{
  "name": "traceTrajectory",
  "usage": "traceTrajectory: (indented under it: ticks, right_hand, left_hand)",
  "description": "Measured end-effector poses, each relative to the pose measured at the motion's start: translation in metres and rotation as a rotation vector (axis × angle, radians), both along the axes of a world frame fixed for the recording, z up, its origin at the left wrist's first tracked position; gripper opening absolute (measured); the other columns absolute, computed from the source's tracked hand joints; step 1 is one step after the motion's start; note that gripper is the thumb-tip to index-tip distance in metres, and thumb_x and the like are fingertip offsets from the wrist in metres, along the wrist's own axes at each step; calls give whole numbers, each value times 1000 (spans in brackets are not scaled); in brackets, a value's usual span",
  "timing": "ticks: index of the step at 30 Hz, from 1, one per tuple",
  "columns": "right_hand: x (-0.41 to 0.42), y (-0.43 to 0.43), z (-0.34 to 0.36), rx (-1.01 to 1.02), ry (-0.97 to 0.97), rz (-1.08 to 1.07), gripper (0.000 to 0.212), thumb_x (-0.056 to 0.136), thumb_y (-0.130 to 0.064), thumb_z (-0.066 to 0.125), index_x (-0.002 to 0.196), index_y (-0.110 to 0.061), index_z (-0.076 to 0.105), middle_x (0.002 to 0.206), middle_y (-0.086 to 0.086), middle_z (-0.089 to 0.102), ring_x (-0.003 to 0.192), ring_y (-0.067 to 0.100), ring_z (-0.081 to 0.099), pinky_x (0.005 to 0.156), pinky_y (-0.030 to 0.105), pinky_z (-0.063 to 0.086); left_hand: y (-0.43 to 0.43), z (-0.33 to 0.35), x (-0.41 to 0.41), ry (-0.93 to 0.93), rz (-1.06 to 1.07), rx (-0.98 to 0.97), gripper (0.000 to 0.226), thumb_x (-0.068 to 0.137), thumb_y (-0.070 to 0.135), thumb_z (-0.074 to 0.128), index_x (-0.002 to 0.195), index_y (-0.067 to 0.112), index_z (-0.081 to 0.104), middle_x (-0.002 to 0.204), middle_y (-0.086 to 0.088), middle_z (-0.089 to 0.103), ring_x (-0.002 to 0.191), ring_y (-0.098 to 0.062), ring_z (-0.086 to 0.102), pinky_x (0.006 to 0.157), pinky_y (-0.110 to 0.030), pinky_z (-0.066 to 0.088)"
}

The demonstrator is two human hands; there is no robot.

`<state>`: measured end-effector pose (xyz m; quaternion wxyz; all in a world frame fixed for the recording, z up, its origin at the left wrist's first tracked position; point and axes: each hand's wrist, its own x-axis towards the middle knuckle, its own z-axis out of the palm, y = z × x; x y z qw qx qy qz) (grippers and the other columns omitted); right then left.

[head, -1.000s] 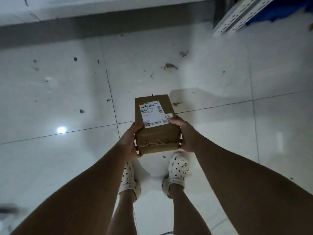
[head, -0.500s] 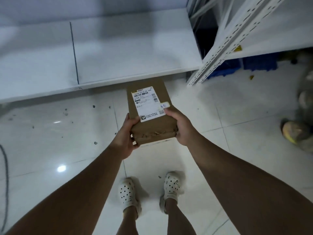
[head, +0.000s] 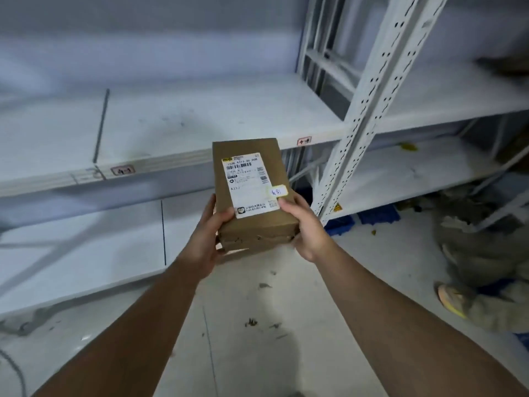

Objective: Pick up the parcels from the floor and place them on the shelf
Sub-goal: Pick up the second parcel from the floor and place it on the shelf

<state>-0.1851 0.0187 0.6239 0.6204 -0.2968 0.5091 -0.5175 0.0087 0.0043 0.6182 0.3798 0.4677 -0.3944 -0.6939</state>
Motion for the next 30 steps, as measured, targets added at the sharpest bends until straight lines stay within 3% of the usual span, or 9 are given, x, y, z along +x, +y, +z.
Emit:
traceTrajectory:
  ticks: [2, 4, 7, 11, 15, 19, 21, 26, 30]
  right_hand:
    - [6, 1, 42, -102, 20, 2, 58, 81, -24, 66, 136, -28, 50, 124, 3, 67, 110, 23, 64, 100, 45, 49]
    - [13, 2, 86, -207, 17, 11, 59, 80, -24, 64, 137, -29, 49, 131, 4, 64, 119, 24, 60, 104, 42, 46]
    - [23, 3, 147, -361, 57, -5, 40, 90, -12, 57, 128, -27, 56, 126, 4, 65, 121, 24, 57, 104, 39, 45]
    - [40, 4, 211, -509, 139, -113, 26, 94, -15, 55, 110, -34, 61, 115, -4, 69, 118, 21, 60, 111, 44, 40]
    - [51, 3, 252, -633, 177, -166, 46, 96, -20, 53, 141, -25, 46, 135, 2, 60, 126, 20, 57, 112, 45, 40]
    - [51, -1, 280, -717, 154, -172, 49, 98, -16, 48, 146, -24, 39, 132, -1, 60, 121, 17, 57, 106, 35, 45]
    - [45, -9, 292, -739, 169, -191, 50, 99, -13, 46, 147, -25, 36, 129, -2, 59, 118, 15, 57, 102, 29, 47]
    - [17, -43, 323, -836, 235, -217, 52, 99, -10, 45, 147, -27, 35, 127, -7, 59, 124, 14, 54, 109, 36, 42]
    - [-14, -76, 356, -938, 255, -228, 51, 99, -5, 42, 148, -17, 35, 137, -3, 56, 127, 12, 50, 109, 27, 42]
  left_hand:
    - [-3, 43, 8, -8, -40, -111, 77, 62, 50, 68, 135, 55, 41, 129, 14, 64, 113, -17, 62, 90, -42, 50]
    - [-4, 89, 15, 1, -70, -219, 62, 68, 46, 68, 124, 60, 47, 124, 21, 65, 115, -13, 61, 91, -40, 49]
    - [-9, 146, 23, -10, -60, -384, 65, 83, 34, 63, 141, 51, 37, 137, 19, 58, 124, -12, 57, 105, -41, 43]
    - [-11, 215, 31, -136, 10, -606, 80, 77, 46, 56, 150, 44, 23, 142, 15, 54, 128, -17, 55, 109, -43, 41]
    - [-9, 260, 32, -163, 59, -810, 46, 98, 30, 52, 139, 39, 34, 130, 16, 58, 122, -11, 59, 99, -25, 47]
    - [-10, 291, 25, -237, 114, -935, 55, 97, 31, 54, 145, 36, 29, 126, 18, 58, 114, -7, 61, 86, -13, 47]
    - [-16, 302, 20, -280, 125, -968, 56, 96, 31, 56, 145, 38, 29, 127, 18, 58, 114, -8, 60, 89, -17, 48]
    - [-44, 335, -6, -352, 155, -1023, 68, 93, 29, 60, 151, 33, 24, 142, 9, 55, 126, -16, 57, 106, -39, 48]
    - [-74, 371, -35, -387, 215, -1121, 84, 78, 49, 63, 150, 39, 20, 148, 8, 49, 134, -15, 51, 108, -46, 45]
